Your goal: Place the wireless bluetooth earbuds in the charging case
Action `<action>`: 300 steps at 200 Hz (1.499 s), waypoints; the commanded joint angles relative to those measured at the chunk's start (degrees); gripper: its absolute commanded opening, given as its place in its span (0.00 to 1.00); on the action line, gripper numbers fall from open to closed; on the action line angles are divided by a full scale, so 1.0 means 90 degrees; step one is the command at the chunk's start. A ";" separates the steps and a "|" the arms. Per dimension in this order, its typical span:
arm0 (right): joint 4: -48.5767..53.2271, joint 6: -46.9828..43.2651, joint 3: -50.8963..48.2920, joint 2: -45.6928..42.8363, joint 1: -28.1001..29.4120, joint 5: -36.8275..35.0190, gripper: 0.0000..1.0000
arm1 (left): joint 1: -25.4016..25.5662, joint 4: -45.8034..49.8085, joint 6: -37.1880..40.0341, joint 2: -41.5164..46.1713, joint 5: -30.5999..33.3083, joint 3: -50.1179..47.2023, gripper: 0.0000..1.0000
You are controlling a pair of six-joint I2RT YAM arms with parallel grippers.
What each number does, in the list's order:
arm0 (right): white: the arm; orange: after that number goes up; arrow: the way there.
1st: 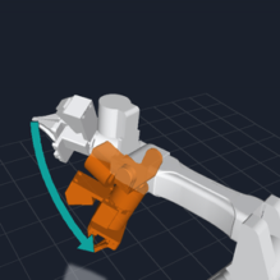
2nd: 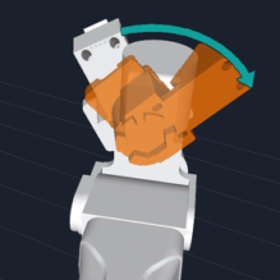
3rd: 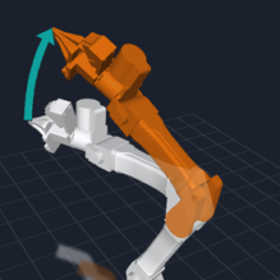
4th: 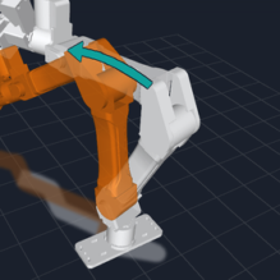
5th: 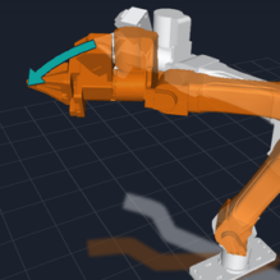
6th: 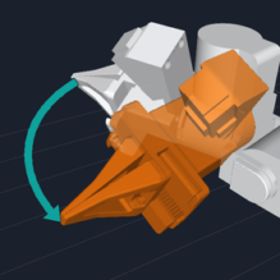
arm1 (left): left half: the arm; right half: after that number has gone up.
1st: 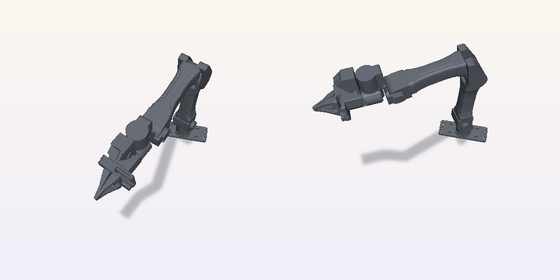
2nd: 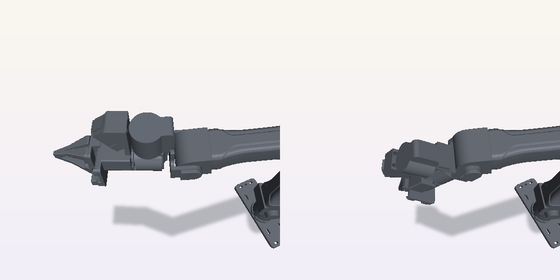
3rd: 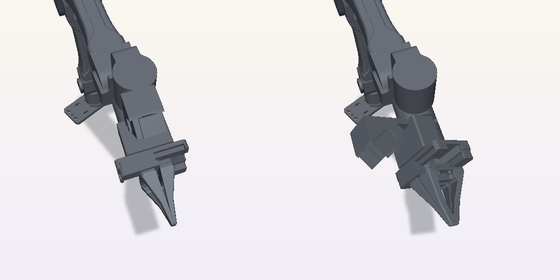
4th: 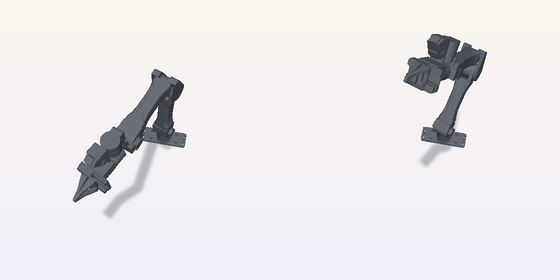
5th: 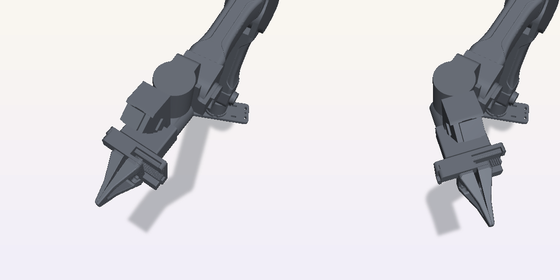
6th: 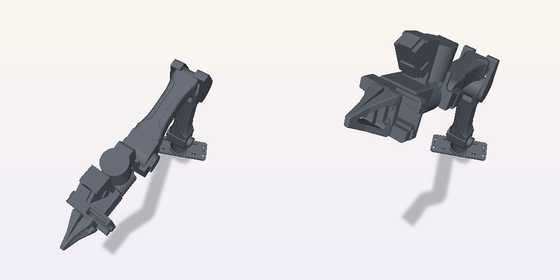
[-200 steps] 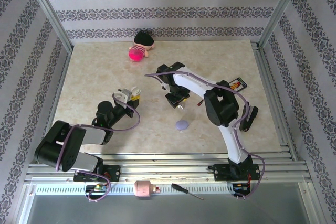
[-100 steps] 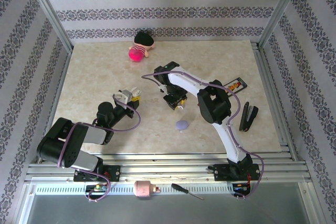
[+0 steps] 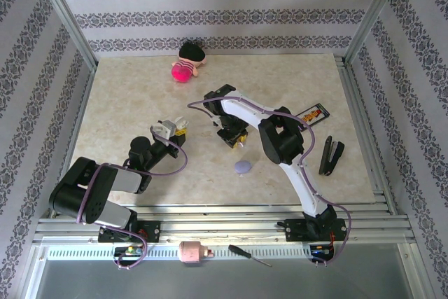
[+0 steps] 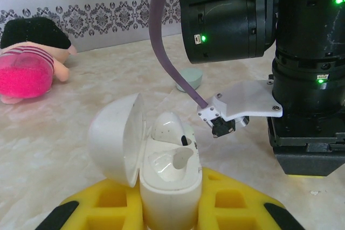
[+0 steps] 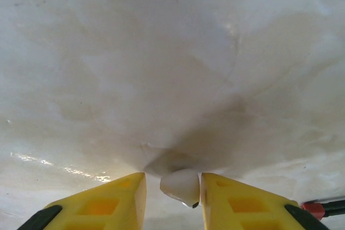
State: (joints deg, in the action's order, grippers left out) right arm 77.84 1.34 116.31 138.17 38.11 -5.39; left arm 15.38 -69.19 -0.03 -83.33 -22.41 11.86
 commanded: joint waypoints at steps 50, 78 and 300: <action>0.0140 0.0108 0.0216 0.0283 -0.0019 -0.0211 0.27 | -0.0006 -0.0214 -0.0060 0.0099 -0.0162 -0.0028 0.08; -0.0044 0.0140 0.0023 0.0024 -0.0022 -0.0145 0.22 | -0.0003 -0.0081 0.0008 0.0126 -0.0331 0.0025 0.08; -0.6236 0.0921 -0.3784 -0.5157 0.0302 0.3817 0.19 | 0.0340 0.0188 -0.0455 0.0221 -0.1768 0.1004 0.08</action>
State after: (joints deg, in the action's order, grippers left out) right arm 26.85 7.68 80.12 91.53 39.40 26.46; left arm 17.65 -65.17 -3.27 -80.18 -37.06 19.05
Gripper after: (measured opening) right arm 0.190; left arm 0.193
